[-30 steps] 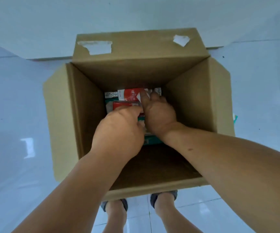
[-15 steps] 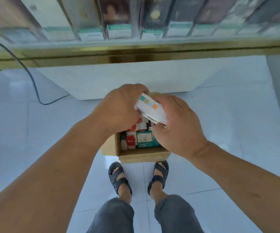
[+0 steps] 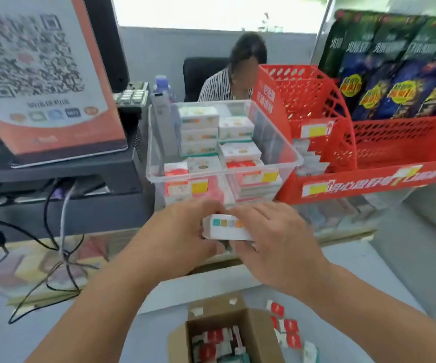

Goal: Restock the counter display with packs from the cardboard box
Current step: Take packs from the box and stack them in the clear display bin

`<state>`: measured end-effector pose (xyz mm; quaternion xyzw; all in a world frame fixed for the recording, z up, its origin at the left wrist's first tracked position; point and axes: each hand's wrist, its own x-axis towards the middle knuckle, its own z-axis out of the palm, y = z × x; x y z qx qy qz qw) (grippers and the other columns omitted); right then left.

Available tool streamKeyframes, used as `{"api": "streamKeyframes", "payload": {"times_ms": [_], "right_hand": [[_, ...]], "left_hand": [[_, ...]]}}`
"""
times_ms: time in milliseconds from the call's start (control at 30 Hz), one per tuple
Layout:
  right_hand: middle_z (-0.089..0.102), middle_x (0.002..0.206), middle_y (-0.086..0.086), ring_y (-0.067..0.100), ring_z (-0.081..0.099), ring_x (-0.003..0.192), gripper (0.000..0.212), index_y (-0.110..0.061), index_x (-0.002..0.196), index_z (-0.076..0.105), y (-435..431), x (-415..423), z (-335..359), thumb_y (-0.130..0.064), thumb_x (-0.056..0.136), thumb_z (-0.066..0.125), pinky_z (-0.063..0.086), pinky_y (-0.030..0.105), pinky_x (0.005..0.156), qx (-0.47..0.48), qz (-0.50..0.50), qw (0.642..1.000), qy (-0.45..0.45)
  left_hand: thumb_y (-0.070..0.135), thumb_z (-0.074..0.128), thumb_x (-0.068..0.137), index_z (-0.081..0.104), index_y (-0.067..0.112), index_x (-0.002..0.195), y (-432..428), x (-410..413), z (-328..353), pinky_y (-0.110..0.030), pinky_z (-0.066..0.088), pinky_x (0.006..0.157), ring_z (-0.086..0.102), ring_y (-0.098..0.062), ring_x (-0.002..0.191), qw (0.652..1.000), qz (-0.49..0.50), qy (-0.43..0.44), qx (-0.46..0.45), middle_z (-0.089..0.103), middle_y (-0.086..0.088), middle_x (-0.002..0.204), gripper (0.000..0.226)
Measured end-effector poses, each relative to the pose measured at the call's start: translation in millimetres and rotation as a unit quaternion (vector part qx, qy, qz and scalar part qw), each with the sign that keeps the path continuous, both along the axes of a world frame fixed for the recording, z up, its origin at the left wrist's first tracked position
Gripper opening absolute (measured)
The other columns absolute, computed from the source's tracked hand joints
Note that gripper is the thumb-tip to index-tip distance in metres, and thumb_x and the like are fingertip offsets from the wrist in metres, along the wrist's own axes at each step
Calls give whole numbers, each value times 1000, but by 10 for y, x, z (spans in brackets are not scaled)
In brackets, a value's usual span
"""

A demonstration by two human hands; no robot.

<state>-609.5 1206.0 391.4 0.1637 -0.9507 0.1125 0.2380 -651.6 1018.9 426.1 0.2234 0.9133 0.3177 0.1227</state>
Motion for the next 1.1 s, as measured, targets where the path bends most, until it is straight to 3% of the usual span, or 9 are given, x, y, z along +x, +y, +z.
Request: {"api": "streamKeyframes", "payload": {"times_ms": [100,167,233,333,433,633,767,967,1100], "right_hand": [[70,115,1,22,64,109,36,-15,116,65,112,-149,380,-17,80,69,50,41,90,-3,20,997,69],[68,123,3,21,60,120,29,-12,121,66,204,-277,509,-22,97,52,46,43,102,-15,39,993,112],[67,126,6,24,58,124,41,-10,123,66,279,-411,546,-27,105,33,42,48,107,-14,53,989,137],[69,121,8,28,60,118,35,-7,119,69,392,-636,516,-20,105,40,43,48,105,-17,61,980,190],[69,118,9,30,61,112,32,-6,116,69,529,-862,489,-15,103,42,45,46,101,-21,76,976,205],[65,123,14,34,60,113,47,-5,129,60,734,-1317,459,-9,82,66,50,47,96,90,68,986,125],[68,114,21,39,66,104,50,1,125,61,708,-1632,503,-4,75,62,57,47,86,138,40,986,84],[68,104,21,40,66,99,40,1,114,63,703,-2304,534,-2,74,60,56,47,83,200,-28,979,22],[66,96,14,36,63,91,29,-6,99,61,727,-2620,532,2,72,58,52,42,78,194,-67,979,-1]], "left_hand": [[50,68,81,47,57,126,4,-101,404,-33,53,91,62,1,101,997,9,-44,62,59,32,120,50],[56,61,85,54,54,125,85,-183,570,-35,53,93,62,-5,106,990,39,-64,122,59,27,124,40],[44,64,88,69,40,111,222,-263,679,-36,58,85,69,-12,96,960,104,-113,233,69,13,111,23],[21,70,88,76,20,95,461,-408,739,-32,60,76,70,-16,78,910,183,-157,337,73,-1,93,9],[7,69,87,72,7,91,698,-585,697,-44,58,80,64,-18,69,878,229,-166,385,68,0,79,6],[-3,66,84,71,13,86,954,-920,644,-52,58,78,65,-28,72,882,268,-135,364,67,-14,87,17],[-3,63,82,71,22,79,1064,-1211,635,-44,54,70,59,-26,72,895,270,-103,340,68,-10,86,27],[12,60,88,67,28,106,1048,-1573,652,-18,45,51,55,-13,64,928,252,-56,268,68,-1,89,25],[26,64,90,67,25,116,879,-1732,535,-20,47,72,62,-9,93,962,188,-62,187,68,7,115,26]]}}
